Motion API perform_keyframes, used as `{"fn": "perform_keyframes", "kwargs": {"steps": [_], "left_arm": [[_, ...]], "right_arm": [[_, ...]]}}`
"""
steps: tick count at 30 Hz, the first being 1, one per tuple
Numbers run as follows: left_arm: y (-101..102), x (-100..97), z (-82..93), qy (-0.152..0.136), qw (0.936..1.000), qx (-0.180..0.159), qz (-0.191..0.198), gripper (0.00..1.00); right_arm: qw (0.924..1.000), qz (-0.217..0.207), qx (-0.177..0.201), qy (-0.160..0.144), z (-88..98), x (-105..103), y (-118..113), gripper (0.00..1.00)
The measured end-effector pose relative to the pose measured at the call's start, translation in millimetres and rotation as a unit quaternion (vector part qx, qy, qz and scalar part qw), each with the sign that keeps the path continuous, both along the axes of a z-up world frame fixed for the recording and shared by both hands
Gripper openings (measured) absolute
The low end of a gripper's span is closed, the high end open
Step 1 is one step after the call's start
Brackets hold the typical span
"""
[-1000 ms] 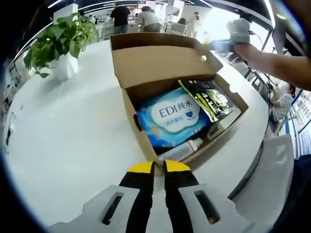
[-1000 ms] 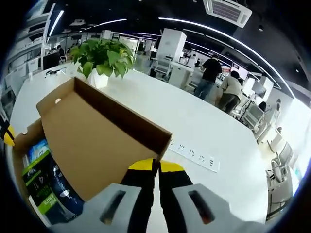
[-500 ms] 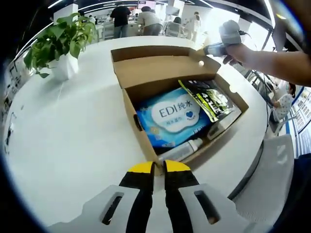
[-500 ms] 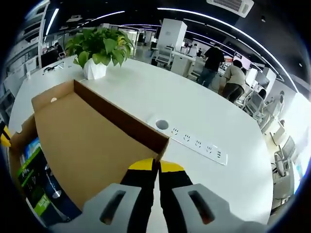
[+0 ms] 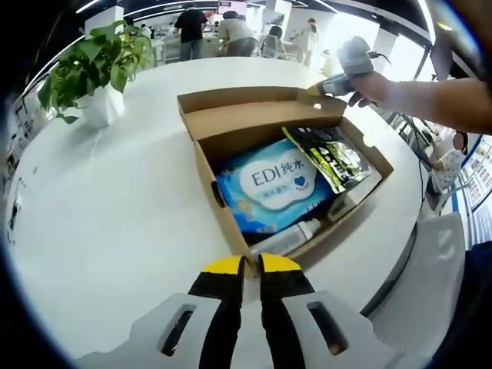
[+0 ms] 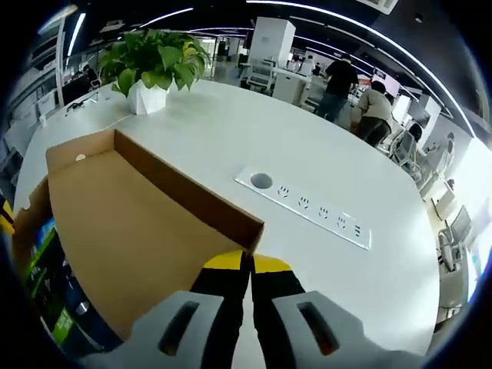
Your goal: Operate the shoe box by opening the lid, removing the specified soft item, and placing it in the target area until the item is outside and the box remains undamaged.
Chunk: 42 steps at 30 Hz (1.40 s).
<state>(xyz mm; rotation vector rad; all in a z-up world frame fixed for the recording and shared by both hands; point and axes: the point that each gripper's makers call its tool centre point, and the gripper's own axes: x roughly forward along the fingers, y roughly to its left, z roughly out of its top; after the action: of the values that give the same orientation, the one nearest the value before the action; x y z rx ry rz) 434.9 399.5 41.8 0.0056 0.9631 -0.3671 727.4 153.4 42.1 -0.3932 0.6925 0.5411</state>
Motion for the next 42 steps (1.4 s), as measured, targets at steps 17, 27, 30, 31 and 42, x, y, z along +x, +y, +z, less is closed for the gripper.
{"fn": "perform_keyframes", "kwargs": {"steps": [17,27,30,31,42], "left_arm": [[0.3,0.4,-0.5,0.0,1.0,0.002,0.005,0.04],[0.3,0.2,-0.3,0.001,1.0,0.003,0.008,0.04],[0.5,0.4,-0.5,0.001,1.0,0.004,0.009,0.04],[0.6,0.4,-0.5,0.001,1.0,0.004,0.009,0.04],[0.9,0.2,-0.4,0.001,0.9999,0.002,0.013,0.04]], "right_arm": [[0.9992,-0.013,0.012,0.037,-7.3,0.3,-1.7,0.02],[0.9989,-0.013,0.011,0.045,-9.7,0.3,-1.9,0.02],[0.9987,-0.013,0.01,0.047,-10.3,1.1,-1.9,0.03],[0.9988,-0.011,0.009,0.047,-10.5,1.6,-1.7,0.03],[0.9993,-0.013,0.017,0.032,-0.3,2.8,-1.6,0.09]]}}
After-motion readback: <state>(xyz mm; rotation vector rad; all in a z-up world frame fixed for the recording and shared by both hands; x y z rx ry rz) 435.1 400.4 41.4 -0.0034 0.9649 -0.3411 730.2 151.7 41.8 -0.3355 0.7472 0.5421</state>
